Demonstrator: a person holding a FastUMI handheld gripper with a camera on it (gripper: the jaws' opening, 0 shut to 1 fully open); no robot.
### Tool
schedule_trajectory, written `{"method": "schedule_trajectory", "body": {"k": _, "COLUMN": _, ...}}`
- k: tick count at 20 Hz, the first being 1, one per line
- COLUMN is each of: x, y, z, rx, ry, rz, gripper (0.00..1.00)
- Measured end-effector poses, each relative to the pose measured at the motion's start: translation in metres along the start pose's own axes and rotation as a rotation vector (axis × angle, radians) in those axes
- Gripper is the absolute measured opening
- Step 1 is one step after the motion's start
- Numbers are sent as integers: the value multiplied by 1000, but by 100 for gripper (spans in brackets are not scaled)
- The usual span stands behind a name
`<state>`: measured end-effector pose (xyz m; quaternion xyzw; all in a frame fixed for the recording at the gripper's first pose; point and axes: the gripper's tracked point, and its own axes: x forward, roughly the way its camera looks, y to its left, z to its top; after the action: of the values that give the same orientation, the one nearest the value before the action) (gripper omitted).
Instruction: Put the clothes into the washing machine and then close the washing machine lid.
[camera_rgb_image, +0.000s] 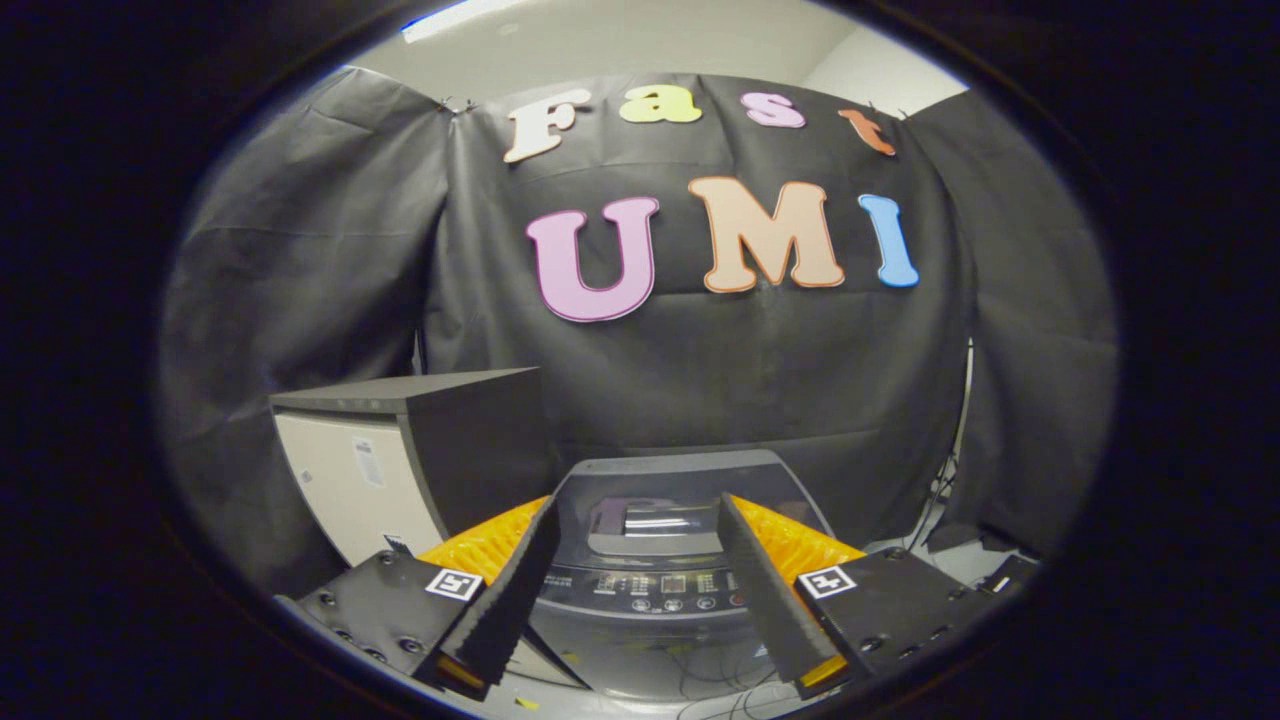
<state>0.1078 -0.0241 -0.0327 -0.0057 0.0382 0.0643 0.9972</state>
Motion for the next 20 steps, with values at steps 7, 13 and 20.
{"method": "schedule_trajectory", "body": {"k": 7, "x": -20, "y": -17, "z": -24, "rx": -92, "ry": 6, "rz": 9, "gripper": 98}}
{"method": "schedule_trajectory", "body": {"k": 13, "x": -30, "y": 6, "z": -37, "rx": -97, "ry": 32, "rz": 117, "gripper": 99}}
{"method": "schedule_trajectory", "body": {"k": 20, "x": -47, "y": -8, "z": 2, "rx": 16, "ry": -21, "rz": 123, "gripper": 99}}
